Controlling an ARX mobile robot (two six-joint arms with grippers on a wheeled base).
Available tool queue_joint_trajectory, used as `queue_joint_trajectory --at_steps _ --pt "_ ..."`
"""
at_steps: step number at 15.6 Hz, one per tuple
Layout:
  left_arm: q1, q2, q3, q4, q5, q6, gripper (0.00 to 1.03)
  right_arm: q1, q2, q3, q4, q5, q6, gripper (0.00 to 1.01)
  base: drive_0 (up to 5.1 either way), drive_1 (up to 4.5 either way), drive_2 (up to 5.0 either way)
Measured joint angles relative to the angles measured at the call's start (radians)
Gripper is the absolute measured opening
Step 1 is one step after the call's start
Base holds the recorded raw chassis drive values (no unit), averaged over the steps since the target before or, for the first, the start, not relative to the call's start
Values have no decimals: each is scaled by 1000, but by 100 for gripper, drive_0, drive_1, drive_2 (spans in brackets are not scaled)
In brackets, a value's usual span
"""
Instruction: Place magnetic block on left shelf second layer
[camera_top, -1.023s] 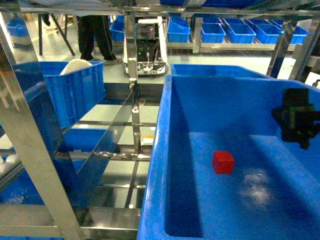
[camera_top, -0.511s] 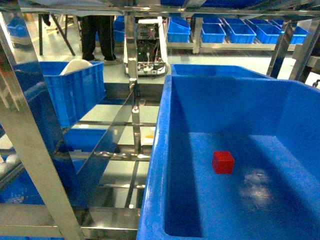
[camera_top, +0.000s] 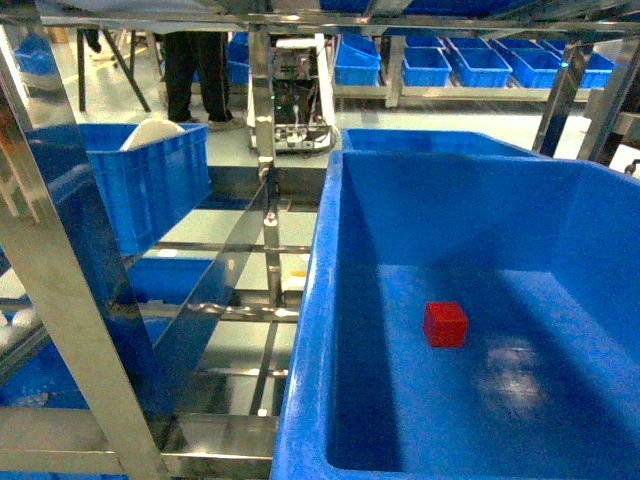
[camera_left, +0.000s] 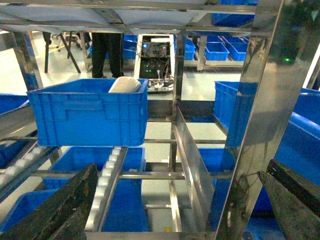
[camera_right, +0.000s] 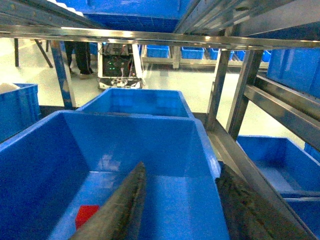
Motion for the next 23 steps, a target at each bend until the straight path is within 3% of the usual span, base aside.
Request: queue_joint_trajectory --at_steps 4,15,16,23 --pt "0 0 0 0 0 0 98 0 -105 -96 -11 0 8 3 0 0 0" --pt "0 0 0 0 0 0 98 0 -431 -233 -195 0 12 2 0 0 0" --pt "0 0 0 0 0 0 98 0 -433 -260 -150 0 13 2 0 0 0" --pt "0 0 0 0 0 0 98 0 -631 -261 -350 0 14 2 0 0 0"
